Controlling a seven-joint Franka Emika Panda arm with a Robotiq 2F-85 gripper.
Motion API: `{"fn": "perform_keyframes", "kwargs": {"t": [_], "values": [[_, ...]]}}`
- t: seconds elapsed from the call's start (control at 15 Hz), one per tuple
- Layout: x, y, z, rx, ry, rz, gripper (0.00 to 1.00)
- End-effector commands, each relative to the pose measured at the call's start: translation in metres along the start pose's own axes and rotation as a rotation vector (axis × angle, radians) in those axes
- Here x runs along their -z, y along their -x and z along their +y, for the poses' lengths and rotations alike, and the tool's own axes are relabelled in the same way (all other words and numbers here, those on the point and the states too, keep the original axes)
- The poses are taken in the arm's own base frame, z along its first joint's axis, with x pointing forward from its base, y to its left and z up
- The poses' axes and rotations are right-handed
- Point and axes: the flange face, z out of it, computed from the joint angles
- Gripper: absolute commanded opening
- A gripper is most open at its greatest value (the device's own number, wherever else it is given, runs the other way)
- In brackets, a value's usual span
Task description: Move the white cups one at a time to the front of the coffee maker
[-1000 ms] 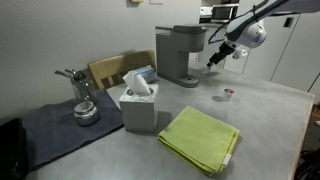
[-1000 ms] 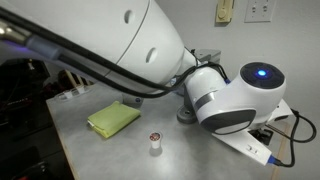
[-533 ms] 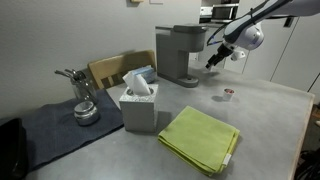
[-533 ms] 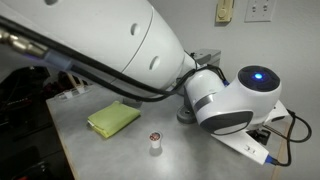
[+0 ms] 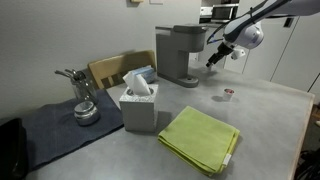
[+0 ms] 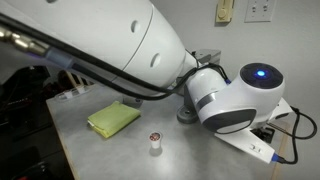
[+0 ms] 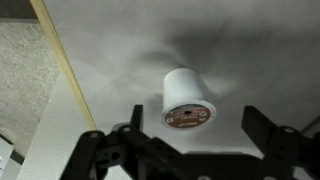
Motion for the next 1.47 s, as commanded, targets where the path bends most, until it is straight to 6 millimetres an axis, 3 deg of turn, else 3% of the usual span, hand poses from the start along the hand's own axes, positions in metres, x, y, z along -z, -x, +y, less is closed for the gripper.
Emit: {"fn": "perform_keyframes", "kwargs": {"t": [0.0,0.27,0.53,0.73,0.87,1.07,1.13,1.4], "values": [[-0.0065,0.001,0.0056,0.026,0.004,0.02,1.0],[-0.0093,0.0042,0.0063,0.022,0.002,0.019,0.99],[-0.0125,0.0062,0.0076,0.018,0.0,0.017,0.86],[-0.013,0.006,0.0081,0.018,0.001,0.017,0.82],[-0.0133,0.0056,0.0084,0.018,0.002,0.018,0.84],[-0.014,0.0048,0.0089,0.019,0.002,0.019,0.75],[-0.0145,0.0045,0.0093,0.018,0.002,0.021,0.67],[-0.0157,0.0033,0.0098,0.018,0.002,0.022,0.67]]}}
